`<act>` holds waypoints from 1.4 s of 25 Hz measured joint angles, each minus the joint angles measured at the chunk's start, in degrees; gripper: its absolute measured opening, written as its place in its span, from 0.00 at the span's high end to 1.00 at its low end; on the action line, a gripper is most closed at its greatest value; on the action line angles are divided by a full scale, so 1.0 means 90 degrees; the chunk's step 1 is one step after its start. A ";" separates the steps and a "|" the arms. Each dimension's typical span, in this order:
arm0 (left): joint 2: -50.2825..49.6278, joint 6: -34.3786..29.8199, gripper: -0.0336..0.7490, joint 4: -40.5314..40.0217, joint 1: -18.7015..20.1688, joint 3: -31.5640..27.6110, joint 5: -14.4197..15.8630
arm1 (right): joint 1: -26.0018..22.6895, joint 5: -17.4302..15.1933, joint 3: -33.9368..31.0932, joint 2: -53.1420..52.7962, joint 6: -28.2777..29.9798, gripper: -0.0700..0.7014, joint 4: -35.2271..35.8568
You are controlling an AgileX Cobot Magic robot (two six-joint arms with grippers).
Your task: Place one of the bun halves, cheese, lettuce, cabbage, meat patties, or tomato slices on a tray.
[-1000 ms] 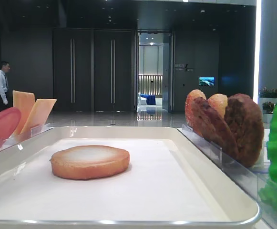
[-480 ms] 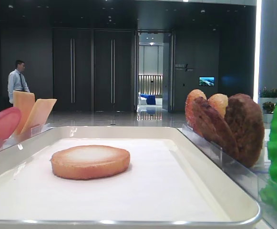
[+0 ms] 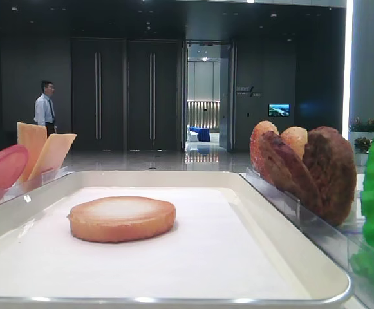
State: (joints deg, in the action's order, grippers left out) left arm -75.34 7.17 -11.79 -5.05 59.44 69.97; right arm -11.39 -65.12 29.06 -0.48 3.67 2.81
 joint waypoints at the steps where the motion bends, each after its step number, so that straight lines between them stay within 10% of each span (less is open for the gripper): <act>1: 0.0382 0.0051 0.12 0.0040 0.0000 -0.0601 -0.0033 | 0.0000 0.0000 0.0000 0.0000 0.0000 0.47 0.0000; 8: 0.3660 0.0285 0.12 0.0157 0.0000 -0.3078 -0.0471 | 0.0000 0.0000 0.0000 0.0000 0.0000 0.47 0.0000; 18: 0.8119 -0.0249 0.12 0.0346 0.0000 -0.3586 -0.0713 | 0.0000 0.0000 0.0000 0.0000 0.0000 0.47 0.0000; 35: 0.8467 -0.0941 0.12 0.0928 0.0000 -0.3599 -0.0705 | 0.0000 0.0000 0.0000 0.0000 0.0000 0.47 0.0000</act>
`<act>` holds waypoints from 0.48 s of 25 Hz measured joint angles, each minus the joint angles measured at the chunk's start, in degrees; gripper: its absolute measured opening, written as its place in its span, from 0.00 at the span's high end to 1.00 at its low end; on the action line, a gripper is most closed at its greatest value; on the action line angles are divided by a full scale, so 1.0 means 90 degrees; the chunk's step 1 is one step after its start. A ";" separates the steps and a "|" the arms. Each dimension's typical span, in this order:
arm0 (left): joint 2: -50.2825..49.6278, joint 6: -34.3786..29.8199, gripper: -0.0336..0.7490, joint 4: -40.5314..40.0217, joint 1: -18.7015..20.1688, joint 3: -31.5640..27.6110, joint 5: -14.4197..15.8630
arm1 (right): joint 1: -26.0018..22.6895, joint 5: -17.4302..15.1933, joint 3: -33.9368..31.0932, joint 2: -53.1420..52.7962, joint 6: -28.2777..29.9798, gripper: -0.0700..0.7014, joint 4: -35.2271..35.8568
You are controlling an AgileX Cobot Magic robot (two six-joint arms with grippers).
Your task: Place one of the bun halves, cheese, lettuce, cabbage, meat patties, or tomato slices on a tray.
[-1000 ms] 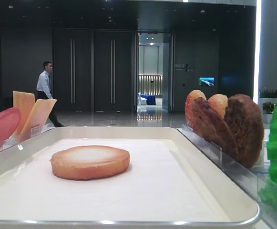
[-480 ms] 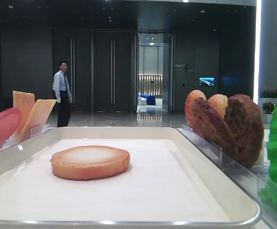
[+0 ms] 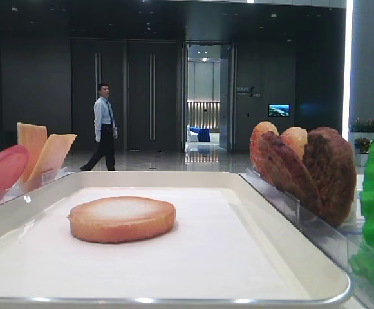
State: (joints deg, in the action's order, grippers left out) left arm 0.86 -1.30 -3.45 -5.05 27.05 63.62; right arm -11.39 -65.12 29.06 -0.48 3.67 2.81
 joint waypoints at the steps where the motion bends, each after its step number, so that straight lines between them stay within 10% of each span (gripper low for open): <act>1: 0.0000 -0.0026 0.12 0.0019 0.0000 0.0000 0.0000 | 0.0000 0.0000 0.0000 0.0000 0.0000 0.47 0.0000; 12: 0.0000 -0.0056 0.12 0.0067 0.0000 0.0000 0.0000 | 0.0000 0.0000 0.0000 0.0000 0.0000 0.47 0.0000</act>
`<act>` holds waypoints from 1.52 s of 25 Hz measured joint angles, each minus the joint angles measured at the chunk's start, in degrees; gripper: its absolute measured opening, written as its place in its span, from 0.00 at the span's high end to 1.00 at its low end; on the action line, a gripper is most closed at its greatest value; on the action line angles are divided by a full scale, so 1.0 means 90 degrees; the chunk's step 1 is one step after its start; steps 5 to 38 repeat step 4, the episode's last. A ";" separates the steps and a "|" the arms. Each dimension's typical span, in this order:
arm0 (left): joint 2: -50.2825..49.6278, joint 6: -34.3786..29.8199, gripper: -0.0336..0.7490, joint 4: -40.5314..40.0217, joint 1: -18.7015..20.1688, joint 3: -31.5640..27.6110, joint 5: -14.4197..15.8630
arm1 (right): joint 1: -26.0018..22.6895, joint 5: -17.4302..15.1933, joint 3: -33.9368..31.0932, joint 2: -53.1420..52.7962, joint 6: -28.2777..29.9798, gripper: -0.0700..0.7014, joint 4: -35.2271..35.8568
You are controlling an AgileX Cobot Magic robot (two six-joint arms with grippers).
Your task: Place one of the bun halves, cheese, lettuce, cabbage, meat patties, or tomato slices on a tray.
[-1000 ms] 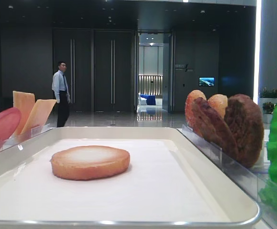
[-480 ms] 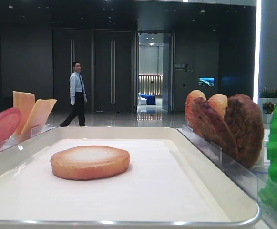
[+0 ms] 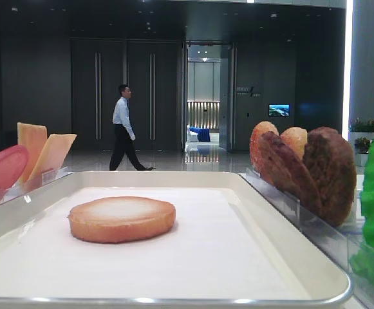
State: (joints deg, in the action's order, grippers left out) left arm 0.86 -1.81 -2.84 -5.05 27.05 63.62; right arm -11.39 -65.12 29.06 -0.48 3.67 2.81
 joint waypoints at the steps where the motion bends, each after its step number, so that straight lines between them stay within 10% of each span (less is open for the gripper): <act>1: 0.0000 0.0000 0.12 0.0000 0.0000 0.0000 0.0000 | 0.0000 0.0000 0.0000 0.0000 0.0000 0.47 0.0000; 38: 0.0000 -0.0005 0.12 0.0000 0.0000 0.0000 0.0000 | 0.0000 0.0000 0.0000 0.0000 0.0000 0.47 0.0000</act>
